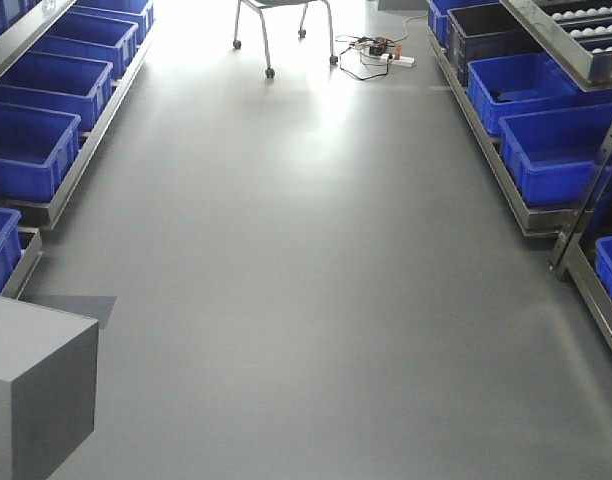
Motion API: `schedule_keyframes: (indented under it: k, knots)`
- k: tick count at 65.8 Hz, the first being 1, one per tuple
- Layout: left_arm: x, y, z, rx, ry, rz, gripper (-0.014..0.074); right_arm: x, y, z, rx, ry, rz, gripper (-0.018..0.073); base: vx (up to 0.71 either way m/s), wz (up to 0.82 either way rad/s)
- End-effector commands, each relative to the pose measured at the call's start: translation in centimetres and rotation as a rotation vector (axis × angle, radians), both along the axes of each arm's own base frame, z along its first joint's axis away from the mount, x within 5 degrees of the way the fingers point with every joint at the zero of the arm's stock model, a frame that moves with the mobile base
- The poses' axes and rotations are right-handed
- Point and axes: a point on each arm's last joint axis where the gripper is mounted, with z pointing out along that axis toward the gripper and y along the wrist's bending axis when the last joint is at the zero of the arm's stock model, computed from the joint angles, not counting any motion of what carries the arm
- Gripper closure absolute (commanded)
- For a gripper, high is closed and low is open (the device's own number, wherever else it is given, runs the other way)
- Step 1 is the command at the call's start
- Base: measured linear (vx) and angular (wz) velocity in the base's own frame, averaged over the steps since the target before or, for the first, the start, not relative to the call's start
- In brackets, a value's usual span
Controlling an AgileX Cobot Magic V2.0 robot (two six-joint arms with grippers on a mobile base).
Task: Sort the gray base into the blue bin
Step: 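Drive down the aisle between blue-bin shelves toward the window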
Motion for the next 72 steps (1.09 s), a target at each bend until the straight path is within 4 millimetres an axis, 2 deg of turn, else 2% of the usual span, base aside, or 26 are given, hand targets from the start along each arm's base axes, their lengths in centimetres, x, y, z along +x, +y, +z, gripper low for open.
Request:
schedule_keyframes:
  k: [1, 72]
  knots:
    - [-0.19, 0.01, 1.89, -0.061, -0.113, -0.011, 0.0602, -0.02, -0.02, 0.30, -0.012, -0.076, -0.004, 0.0568, 0.36, -0.01]
    - [-0.19, 0.01, 1.89, -0.061, -0.113, -0.011, 0.0602, -0.02, -0.02, 0.30, -0.012, -0.076, -0.004, 0.0568, 0.36, 0.02]
